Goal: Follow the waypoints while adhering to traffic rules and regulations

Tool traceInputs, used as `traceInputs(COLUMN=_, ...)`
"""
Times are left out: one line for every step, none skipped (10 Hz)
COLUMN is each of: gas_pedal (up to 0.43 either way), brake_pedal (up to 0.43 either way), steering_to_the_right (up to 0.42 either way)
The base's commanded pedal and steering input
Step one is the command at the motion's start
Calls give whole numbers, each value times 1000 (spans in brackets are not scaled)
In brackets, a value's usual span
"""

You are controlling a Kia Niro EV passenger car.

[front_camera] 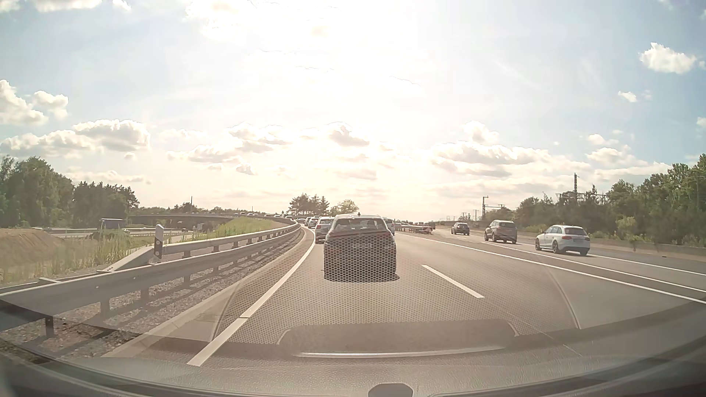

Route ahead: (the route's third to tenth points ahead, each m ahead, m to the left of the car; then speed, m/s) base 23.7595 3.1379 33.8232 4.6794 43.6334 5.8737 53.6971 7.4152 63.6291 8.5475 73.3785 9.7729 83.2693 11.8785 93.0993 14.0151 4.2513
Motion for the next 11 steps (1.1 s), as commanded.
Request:
traceInputs(gas_pedal=118, brake_pedal=0, steering_to_the_right=-11)
traceInputs(gas_pedal=118, brake_pedal=0, steering_to_the_right=-10)
traceInputs(gas_pedal=118, brake_pedal=0, steering_to_the_right=-10)
traceInputs(gas_pedal=118, brake_pedal=0, steering_to_the_right=-10)
traceInputs(gas_pedal=118, brake_pedal=0, steering_to_the_right=-10)
traceInputs(gas_pedal=118, brake_pedal=0, steering_to_the_right=-9)
traceInputs(gas_pedal=118, brake_pedal=0, steering_to_the_right=-7)
traceInputs(gas_pedal=118, brake_pedal=0, steering_to_the_right=-7)
traceInputs(gas_pedal=118, brake_pedal=0, steering_to_the_right=-7)
traceInputs(gas_pedal=20, brake_pedal=0, steering_to_the_right=-7)
traceInputs(gas_pedal=0, brake_pedal=0, steering_to_the_right=-7)
